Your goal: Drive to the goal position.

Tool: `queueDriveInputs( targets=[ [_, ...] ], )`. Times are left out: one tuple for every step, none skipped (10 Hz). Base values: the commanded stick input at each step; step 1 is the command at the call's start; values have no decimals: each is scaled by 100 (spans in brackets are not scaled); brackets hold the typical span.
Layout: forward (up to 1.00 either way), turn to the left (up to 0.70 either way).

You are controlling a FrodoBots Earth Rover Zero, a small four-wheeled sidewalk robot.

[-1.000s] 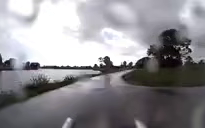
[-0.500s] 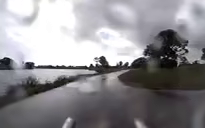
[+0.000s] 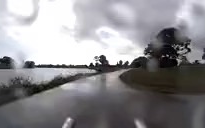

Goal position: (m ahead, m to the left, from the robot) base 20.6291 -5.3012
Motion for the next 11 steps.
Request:
queueDriveInputs(
  targets=[
    [100,0],
    [100,0],
    [100,0],
    [100,0],
    [100,0],
    [100,0],
    [100,0],
    [100,0],
    [100,0],
    [100,0],
    [100,0]
  ],
)
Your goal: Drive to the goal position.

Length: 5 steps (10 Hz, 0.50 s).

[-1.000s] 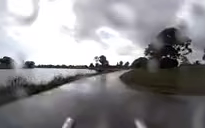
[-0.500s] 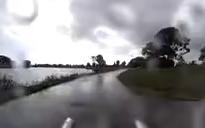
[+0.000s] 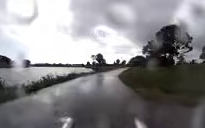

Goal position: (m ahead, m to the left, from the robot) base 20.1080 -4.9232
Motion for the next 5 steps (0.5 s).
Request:
queueDriveInputs(
  targets=[
    [100,0],
    [100,0],
    [100,0],
    [100,0],
    [100,0]
  ],
)
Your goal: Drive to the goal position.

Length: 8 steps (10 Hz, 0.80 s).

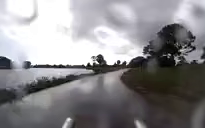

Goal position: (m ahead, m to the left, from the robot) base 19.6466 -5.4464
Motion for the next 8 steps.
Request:
queueDriveInputs(
  targets=[
    [100,0],
    [100,0],
    [100,0],
    [100,0],
    [100,0],
    [100,0],
    [100,0],
    [100,0]
  ],
)
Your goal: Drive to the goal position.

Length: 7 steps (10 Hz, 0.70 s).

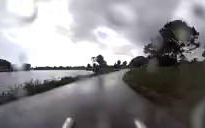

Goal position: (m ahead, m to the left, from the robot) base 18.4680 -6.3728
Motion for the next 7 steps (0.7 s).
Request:
queueDriveInputs(
  targets=[
    [100,0],
    [100,0],
    [100,0],
    [100,0],
    [100,0],
    [100,0],
    [100,0]
  ],
)
